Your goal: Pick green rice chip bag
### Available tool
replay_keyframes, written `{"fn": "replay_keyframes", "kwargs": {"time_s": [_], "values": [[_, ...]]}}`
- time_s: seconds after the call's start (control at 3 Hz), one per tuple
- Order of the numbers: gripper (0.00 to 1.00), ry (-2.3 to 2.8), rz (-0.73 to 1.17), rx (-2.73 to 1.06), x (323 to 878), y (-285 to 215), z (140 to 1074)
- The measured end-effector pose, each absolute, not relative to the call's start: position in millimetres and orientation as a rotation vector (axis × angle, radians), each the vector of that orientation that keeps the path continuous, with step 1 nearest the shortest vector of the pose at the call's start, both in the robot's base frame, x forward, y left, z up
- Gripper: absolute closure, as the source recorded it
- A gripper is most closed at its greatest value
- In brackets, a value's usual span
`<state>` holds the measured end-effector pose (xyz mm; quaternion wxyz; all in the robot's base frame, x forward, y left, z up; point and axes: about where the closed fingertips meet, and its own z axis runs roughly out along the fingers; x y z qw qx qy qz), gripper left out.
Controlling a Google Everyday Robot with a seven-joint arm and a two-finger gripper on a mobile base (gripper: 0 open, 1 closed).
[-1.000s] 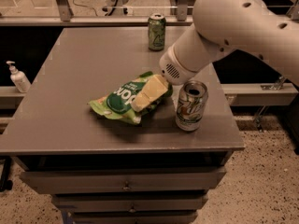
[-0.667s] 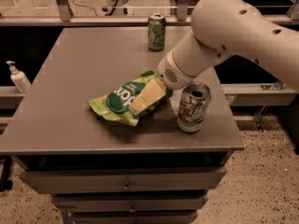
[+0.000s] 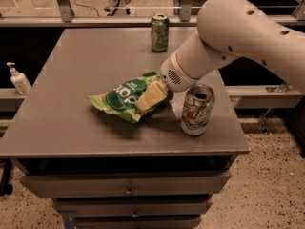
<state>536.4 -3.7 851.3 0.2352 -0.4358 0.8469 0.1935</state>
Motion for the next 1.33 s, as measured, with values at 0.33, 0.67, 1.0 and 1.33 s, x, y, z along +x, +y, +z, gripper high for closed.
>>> {"fn": "replay_keyframes", "kwargs": {"time_s": [0.33,0.67,1.0,1.33], "values": [[0.87,2.296,0.545,-1.199,537.3,1.3,861.3],[1.0,2.223,0.564,-1.207,540.3,13.2,887.0],[1.0,2.125,0.553,-1.184,550.4,23.3,929.2],[1.0,2.036,0.494,-1.156,562.4,18.0,978.2]]}}
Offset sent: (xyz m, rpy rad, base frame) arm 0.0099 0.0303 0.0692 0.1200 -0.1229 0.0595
